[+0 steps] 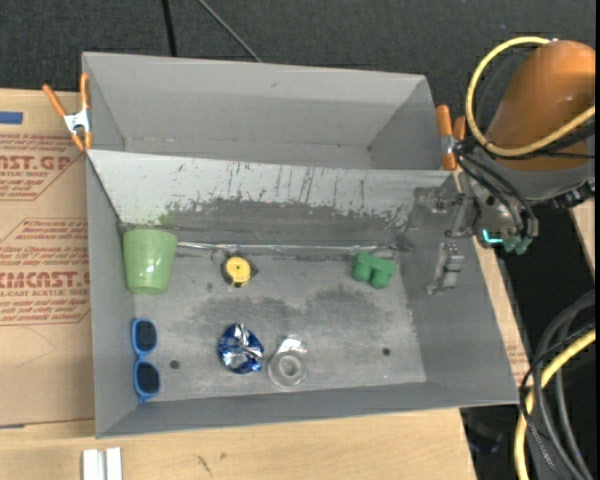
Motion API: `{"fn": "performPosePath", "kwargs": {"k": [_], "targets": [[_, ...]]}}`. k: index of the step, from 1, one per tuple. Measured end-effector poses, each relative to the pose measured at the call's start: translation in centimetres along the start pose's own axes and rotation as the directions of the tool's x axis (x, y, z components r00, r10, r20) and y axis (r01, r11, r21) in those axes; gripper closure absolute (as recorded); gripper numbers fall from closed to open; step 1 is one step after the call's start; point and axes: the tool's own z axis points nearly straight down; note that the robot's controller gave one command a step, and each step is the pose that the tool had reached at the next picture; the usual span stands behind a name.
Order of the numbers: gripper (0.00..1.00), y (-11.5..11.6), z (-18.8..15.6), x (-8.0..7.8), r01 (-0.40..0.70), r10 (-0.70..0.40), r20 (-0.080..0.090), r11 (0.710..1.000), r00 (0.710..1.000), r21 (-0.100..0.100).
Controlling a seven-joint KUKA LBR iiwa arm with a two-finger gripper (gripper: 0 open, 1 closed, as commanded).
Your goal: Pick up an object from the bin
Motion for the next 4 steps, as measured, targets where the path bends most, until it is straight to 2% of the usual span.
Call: {"fn": "performPosePath", "kwargs": {"k": [1, 2, 3, 4], "targets": [[0.0, 1.0, 10.2, -1.4, 0.026, -0.026, 0.0, 1.0, 1.0, -0.001], [0.0, 1.5, 15.0, -1.8, -0.164, 0.164, 0.01, 0.987, 0.986, -0.002], [1.0, 1.4, 14.7, -2.0, -0.163, 0.163, 0.013, 0.987, 0.986, 0.0], [1.0, 2.1, 2.2, -0.2, -0.168, 0.168, 0.015, 0.986, 0.986, -0.002]]}}
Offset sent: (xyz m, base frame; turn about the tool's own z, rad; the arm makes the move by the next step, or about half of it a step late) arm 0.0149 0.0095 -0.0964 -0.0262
